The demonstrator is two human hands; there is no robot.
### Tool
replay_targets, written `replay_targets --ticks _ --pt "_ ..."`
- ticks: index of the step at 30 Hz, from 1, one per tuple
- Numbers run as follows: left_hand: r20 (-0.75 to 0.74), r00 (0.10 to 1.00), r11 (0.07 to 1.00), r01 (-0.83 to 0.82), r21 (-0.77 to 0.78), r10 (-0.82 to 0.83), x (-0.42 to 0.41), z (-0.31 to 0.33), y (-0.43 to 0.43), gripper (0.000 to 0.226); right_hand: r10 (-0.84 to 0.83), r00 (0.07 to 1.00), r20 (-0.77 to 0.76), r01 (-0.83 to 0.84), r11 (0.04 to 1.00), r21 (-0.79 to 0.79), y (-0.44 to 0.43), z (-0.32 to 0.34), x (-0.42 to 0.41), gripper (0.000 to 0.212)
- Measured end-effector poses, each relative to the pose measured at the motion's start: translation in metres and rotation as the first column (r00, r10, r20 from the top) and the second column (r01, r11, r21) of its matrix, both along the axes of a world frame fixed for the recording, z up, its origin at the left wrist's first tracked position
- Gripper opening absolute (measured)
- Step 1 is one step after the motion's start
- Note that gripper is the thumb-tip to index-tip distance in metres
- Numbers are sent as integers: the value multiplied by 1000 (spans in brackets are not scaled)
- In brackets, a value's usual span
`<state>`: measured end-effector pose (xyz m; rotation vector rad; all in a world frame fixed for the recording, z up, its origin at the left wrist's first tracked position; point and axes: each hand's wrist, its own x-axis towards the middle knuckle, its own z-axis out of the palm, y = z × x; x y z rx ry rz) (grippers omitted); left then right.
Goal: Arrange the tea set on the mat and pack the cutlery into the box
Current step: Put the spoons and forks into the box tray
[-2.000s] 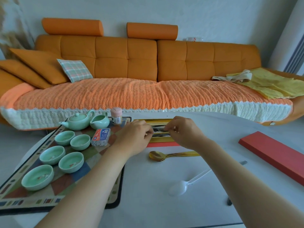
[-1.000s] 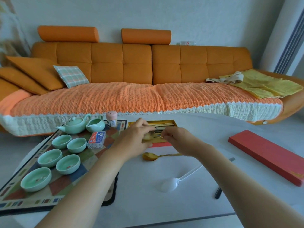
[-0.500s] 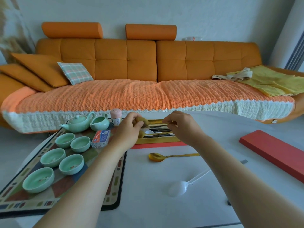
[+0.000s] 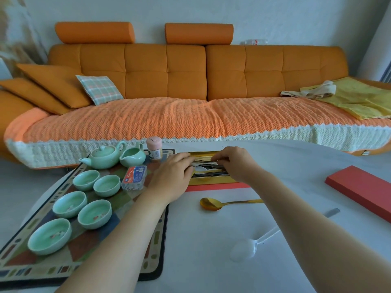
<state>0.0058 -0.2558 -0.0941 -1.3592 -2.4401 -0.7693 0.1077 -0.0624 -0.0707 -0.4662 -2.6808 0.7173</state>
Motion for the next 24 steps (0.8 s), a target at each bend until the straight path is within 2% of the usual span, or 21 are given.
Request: replay_targets --ticks 3,7,10,15,19,21,24 --pt "21 1000 1000 -8 -14 8 -1 -2 1 38 -16 996 88 13 1000 28 2 0 -3 27" --pt "24 1000 1000 -2 -3 2 3 -1 1 35 -57 997 57 57 998 11 2 1 1 25" --pt "61 998 999 25 -23 -23 8 0 1 36 -23 998 66 22 1000 12 -2 2 8 27" --pt "8 999 998 34 -45 -33 14 4 -2 36 59 989 135 -76 990 121 -11 4 21 27" --pt "-92 995 997 40 -64 -46 24 9 0 34 107 994 -17 -102 977 188 -11 10 34 24" --pt "-184 981 997 59 -45 -66 30 13 1 27 125 991 -49 -115 979 169 -13 18 44 22" --pt "-188 976 994 104 -41 -110 45 21 3 15 150 987 57 -157 976 151 -20 28 61 19"
